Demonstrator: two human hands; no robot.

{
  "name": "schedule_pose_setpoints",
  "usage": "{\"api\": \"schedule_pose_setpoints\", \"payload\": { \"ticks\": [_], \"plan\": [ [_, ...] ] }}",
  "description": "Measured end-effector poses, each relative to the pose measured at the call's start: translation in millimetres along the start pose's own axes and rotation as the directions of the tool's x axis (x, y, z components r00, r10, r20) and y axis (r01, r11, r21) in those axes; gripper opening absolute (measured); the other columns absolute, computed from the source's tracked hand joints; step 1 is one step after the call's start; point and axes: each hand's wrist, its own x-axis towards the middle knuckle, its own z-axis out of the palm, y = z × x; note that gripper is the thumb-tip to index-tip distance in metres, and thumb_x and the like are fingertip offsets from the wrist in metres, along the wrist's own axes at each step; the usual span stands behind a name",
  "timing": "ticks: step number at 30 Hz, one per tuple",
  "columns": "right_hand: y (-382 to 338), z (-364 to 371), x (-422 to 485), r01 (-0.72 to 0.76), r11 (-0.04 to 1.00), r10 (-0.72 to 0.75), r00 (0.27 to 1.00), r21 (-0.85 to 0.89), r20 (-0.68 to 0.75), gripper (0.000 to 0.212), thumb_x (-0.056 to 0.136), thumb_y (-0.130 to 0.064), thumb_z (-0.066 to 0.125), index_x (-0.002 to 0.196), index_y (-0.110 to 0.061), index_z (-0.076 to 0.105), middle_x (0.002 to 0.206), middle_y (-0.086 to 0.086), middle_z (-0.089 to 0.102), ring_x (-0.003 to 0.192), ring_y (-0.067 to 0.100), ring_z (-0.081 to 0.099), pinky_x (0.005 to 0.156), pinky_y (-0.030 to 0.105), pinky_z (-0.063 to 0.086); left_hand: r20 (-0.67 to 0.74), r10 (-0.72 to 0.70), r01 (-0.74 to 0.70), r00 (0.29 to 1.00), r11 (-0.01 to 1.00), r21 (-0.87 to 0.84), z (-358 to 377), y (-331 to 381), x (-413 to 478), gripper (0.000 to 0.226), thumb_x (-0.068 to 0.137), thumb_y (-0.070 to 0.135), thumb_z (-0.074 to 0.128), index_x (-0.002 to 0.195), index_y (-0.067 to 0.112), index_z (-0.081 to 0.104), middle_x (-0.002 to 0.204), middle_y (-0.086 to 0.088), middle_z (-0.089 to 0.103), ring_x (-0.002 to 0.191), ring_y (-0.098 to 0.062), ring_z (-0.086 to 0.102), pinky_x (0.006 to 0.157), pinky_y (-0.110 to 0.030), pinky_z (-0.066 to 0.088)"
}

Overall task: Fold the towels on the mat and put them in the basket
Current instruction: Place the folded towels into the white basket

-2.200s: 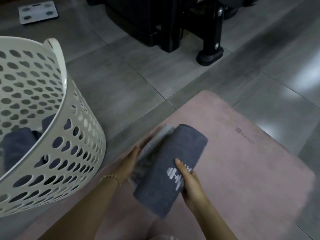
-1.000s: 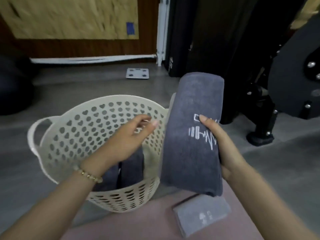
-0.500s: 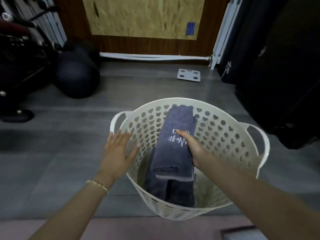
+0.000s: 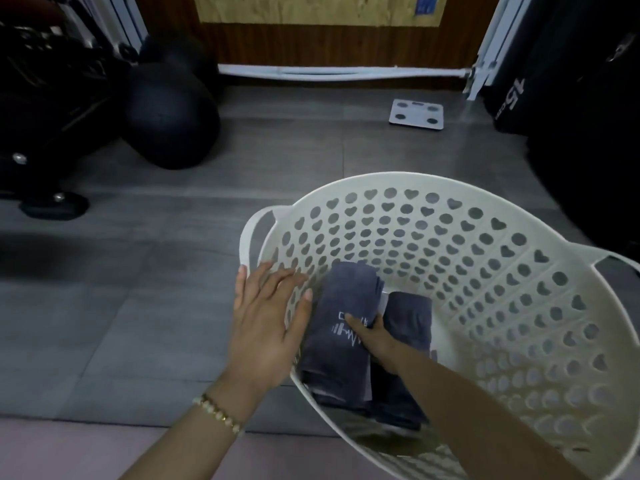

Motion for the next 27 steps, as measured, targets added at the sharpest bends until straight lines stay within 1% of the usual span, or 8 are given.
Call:
{"api": "schedule_pose_setpoints", "payload": {
  "ticks": [6, 9, 11, 15, 18, 22, 24, 27],
  "plan": [
    [1, 0, 3, -0.002, 0.999, 0.001, 1.0, -0.044, -0.027, 0.085, 0.087, -0.037, 0.065, 0.149, -0.016, 0.012, 0.147, 0.01, 0.038, 0.128, 0.032, 0.045, 0.104, 0.042, 0.042, 0.026, -0.001, 0.001, 1.0, 1.0, 0.015, 1, -2, -1, 0.052, 0.095, 0.048, 0.023, 0.12, 0.024, 0.061, 0.121, 0.011, 0.057, 0.134, -0.008, 0.026, 0.117, -0.026, -0.011],
    [-4, -9, -4, 0.022, 0.966, -0.037, 0.998, -0.256, -0.055, 0.098, 0.08, -0.056, 0.063, 0.151, -0.021, 0.004, 0.151, 0.013, 0.033, 0.131, 0.034, 0.042, 0.106, 0.045, 0.04, 0.034, -0.005, 0.004, 0.999, 1.0, 0.031, 1, -3, 1, 0.055, 0.094, 0.05, 0.022, 0.12, 0.023, 0.062, 0.121, 0.009, 0.057, 0.134, -0.01, 0.027, 0.117, -0.027, -0.011],
    [-8, -20, -14, 0.054, 0.871, -0.092, 0.994, -0.488, -0.054, 0.098, 0.079, -0.067, 0.053, 0.15, -0.03, -0.004, 0.154, 0.015, 0.026, 0.135, 0.036, 0.037, 0.108, 0.047, 0.037, 0.048, -0.006, 0.003, 0.999, 0.999, 0.052, 0, -3, 1, 0.058, 0.092, 0.051, 0.02, 0.119, 0.023, 0.062, 0.122, 0.007, 0.058, 0.134, -0.013, 0.028, 0.117, -0.027, -0.012],
    [-39, -38, -62, 0.104, 0.684, -0.209, 0.976, -0.722, -0.057, 0.074, 0.096, -0.053, 0.035, 0.152, -0.022, -0.002, 0.159, 0.01, 0.01, 0.143, 0.031, 0.022, 0.113, 0.042, 0.027, 0.158, -0.029, 0.005, 0.987, 0.989, 0.146, -4, 0, 5, 0.073, 0.083, 0.061, 0.008, 0.119, 0.025, 0.062, 0.129, 0.004, 0.055, 0.137, -0.017, 0.026, 0.113, -0.025, -0.02],
    [-64, -59, -101, 0.188, 0.402, -0.366, 0.93, -0.896, 0.031, 0.06, 0.101, -0.046, 0.028, 0.152, -0.022, 0.008, 0.158, 0.005, 0.015, 0.139, 0.027, 0.03, 0.108, 0.039, 0.033, 0.275, -0.054, -0.028, 0.96, 0.959, 0.283, -11, 3, 6, 0.082, 0.078, 0.068, 0.001, 0.125, 0.029, 0.055, 0.137, 0.004, 0.047, 0.14, -0.018, 0.021, 0.111, -0.028, -0.023],
    [-84, -95, -163, 0.243, 0.266, -0.531, 0.845, -0.933, 0.069, 0.054, 0.101, -0.041, 0.032, 0.15, -0.023, 0.016, 0.156, -0.001, 0.02, 0.132, 0.022, 0.04, 0.103, 0.035, 0.038, 0.306, -0.071, 0.0, 0.95, 0.974, 0.227, -21, 33, 3, 0.071, 0.085, 0.064, 0.015, 0.125, 0.022, 0.055, 0.131, 0.0, 0.053, 0.132, -0.021, 0.033, 0.115, -0.034, 0.003],
    [-88, -120, -194, 0.25, 0.28, -0.598, 0.801, -0.927, 0.035, 0.054, 0.1, -0.038, 0.036, 0.149, -0.023, 0.021, 0.155, -0.002, 0.022, 0.135, 0.02, 0.035, 0.104, 0.032, 0.034, 0.339, -0.003, -0.036, 0.941, 0.994, 0.108, -18, 63, 0, 0.067, 0.085, 0.064, 0.023, 0.12, 0.021, 0.059, 0.125, -0.001, 0.059, 0.12, -0.022, 0.045, 0.104, -0.032, 0.027],
    [-85, -166, -238, 0.241, 0.408, -0.659, 0.746, -0.881, -0.101, 0.054, 0.098, -0.036, 0.044, 0.147, -0.023, 0.027, 0.153, -0.002, 0.028, 0.133, 0.019, 0.038, 0.102, 0.029, 0.034, 0.361, 0.154, -0.128, 0.92, 0.987, -0.094, -11, 120, -12, 0.06, 0.085, 0.063, 0.031, 0.113, 0.021, 0.064, 0.115, 0.001, 0.064, 0.111, -0.019, 0.052, 0.094, -0.028, 0.039]
  ]
}}
